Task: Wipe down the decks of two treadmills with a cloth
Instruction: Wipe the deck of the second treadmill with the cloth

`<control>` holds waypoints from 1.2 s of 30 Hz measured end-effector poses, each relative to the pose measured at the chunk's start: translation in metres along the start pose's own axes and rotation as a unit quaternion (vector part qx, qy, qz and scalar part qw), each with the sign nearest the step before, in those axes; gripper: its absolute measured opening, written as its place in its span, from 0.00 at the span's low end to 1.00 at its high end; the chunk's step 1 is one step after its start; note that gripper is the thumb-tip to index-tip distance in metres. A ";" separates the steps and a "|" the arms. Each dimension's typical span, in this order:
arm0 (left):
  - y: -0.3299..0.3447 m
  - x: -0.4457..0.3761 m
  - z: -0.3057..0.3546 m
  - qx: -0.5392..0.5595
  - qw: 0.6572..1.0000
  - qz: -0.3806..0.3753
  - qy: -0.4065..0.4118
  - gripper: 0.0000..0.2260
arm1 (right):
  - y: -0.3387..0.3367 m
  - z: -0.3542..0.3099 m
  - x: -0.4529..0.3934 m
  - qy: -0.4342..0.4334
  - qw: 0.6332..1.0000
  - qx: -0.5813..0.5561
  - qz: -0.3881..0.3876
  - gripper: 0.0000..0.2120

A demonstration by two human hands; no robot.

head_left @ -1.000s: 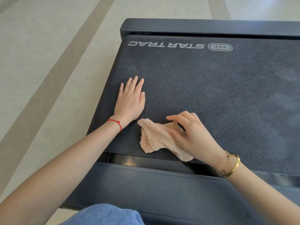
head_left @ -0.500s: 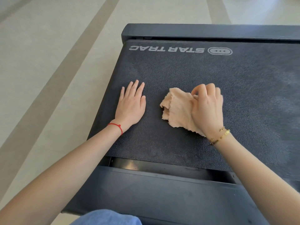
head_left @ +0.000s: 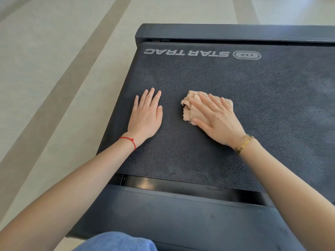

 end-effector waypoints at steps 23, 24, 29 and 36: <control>-0.004 -0.068 0.046 -0.013 0.999 -0.019 0.040 0.25 | -0.004 0.025 -0.036 -0.008 0.998 -0.044 0.053 0.23; -0.003 -0.073 0.044 -0.015 0.999 -0.020 0.037 0.25 | 0.000 0.026 -0.031 -0.024 0.998 -0.051 0.037 0.24; 0.008 -0.092 0.037 -0.014 0.999 -0.036 0.006 0.26 | -0.013 0.080 -0.084 0.025 0.998 -0.040 0.042 0.23; 0.012 -0.096 0.039 -0.044 0.999 -0.001 -0.012 0.28 | -0.040 0.128 -0.218 0.092 0.994 -0.037 0.055 0.22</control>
Point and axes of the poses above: each hand's wrist, its own x-axis away from the middle knuckle, its own y-axis out of the palm, z = x × y, the point moved 7 cm from there along -x, towards the middle knuckle, and after that the axes turned 8 degrees about -z, right-handed, at the moved point
